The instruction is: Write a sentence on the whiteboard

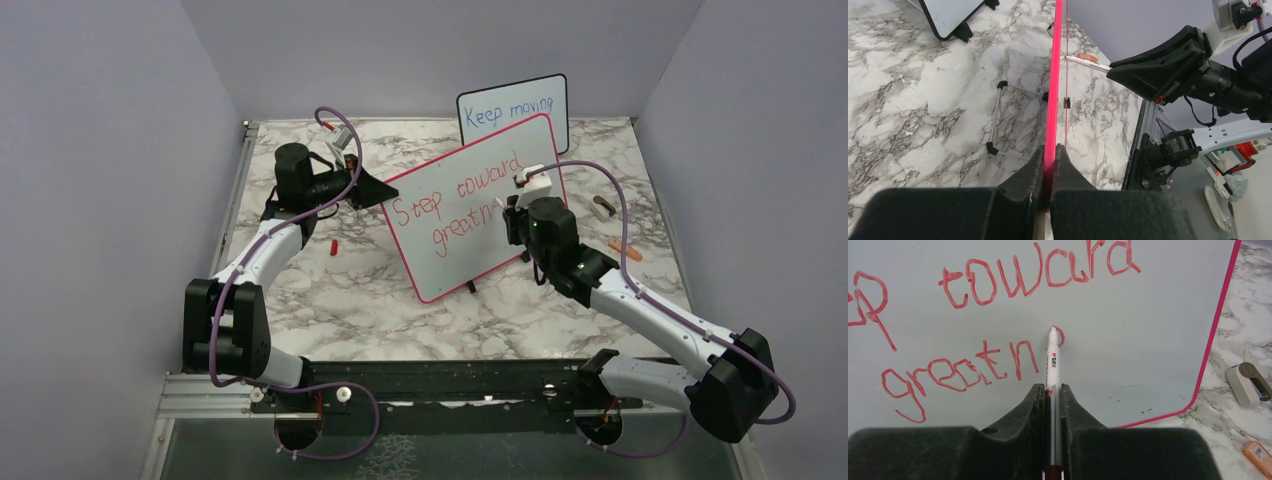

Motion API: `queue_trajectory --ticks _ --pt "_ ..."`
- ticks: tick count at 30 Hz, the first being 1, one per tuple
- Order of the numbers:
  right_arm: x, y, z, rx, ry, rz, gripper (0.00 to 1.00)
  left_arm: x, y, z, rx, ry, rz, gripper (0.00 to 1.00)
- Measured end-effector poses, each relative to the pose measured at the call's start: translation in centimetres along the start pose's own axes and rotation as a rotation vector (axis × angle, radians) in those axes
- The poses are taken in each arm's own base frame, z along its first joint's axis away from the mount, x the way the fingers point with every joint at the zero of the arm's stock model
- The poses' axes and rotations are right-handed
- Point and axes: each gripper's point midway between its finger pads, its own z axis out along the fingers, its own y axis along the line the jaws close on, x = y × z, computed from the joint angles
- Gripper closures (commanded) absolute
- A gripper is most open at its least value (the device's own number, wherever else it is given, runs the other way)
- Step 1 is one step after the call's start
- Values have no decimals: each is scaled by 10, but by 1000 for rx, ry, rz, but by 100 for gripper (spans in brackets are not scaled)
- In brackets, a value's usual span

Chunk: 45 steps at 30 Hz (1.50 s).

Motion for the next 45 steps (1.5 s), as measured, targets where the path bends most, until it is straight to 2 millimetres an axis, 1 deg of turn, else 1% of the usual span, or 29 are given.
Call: queue_trajectory --ticks 6,18,27,37,45 --pt "2 3 -1 -19 11 0 100 0 0 0 0 0 0 100" --pt "14 7 -7 -54 62 3 100 0 0 0 0 0 0 100" --pt "24 5 -10 -48 96 -4 100 0 0 0 -1 0 -1 100" --pt "33 -2 -12 -16 119 -14 100 0 0 0 0 0 0 100" --pt "36 -8 -13 17 119 -13 100 0 0 0 0 0 0 100"
